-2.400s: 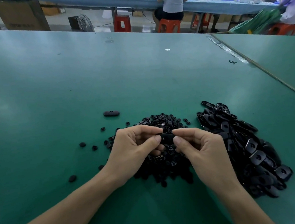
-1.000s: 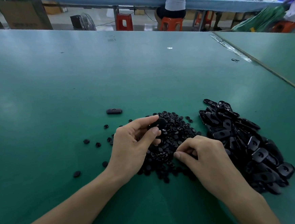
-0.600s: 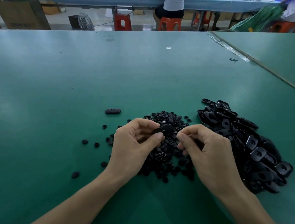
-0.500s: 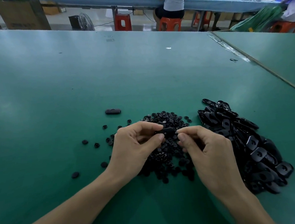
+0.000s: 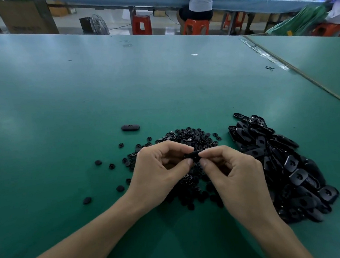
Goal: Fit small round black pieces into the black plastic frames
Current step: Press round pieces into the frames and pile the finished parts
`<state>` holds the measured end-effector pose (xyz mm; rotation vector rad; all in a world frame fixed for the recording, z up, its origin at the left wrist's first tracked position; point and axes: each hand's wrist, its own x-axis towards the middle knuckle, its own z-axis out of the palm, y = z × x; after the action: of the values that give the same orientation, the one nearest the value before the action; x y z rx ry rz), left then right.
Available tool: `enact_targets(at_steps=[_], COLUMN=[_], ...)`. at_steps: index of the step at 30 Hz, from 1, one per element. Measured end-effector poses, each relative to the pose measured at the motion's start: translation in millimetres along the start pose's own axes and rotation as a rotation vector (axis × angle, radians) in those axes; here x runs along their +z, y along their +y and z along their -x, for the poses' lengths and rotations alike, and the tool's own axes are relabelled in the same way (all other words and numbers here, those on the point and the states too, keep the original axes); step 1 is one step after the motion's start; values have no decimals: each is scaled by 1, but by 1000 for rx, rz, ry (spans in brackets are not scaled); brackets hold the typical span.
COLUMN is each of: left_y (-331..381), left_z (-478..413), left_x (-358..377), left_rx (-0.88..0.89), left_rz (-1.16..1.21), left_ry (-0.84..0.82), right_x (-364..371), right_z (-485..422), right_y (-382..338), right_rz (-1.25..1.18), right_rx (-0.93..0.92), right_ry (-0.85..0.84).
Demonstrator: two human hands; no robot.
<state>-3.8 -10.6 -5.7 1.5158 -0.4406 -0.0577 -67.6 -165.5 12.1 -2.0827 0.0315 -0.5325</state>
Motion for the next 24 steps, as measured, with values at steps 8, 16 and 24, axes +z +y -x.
enact_targets(at_steps=[8,16,24], left_y=[1,3,0], left_z=[1,1,3], left_x=[1,2,4], left_rx=[29,53,100], left_rz=[-40,-101,-205], left_ry=[-20,-51,-48], right_x=[5,5,4], right_z=[1,0,-1], right_y=[0,0,2], right_rz=[-3,12,-40], right_rx=[-6,-28,35], right_ry=[-32,-28,-11])
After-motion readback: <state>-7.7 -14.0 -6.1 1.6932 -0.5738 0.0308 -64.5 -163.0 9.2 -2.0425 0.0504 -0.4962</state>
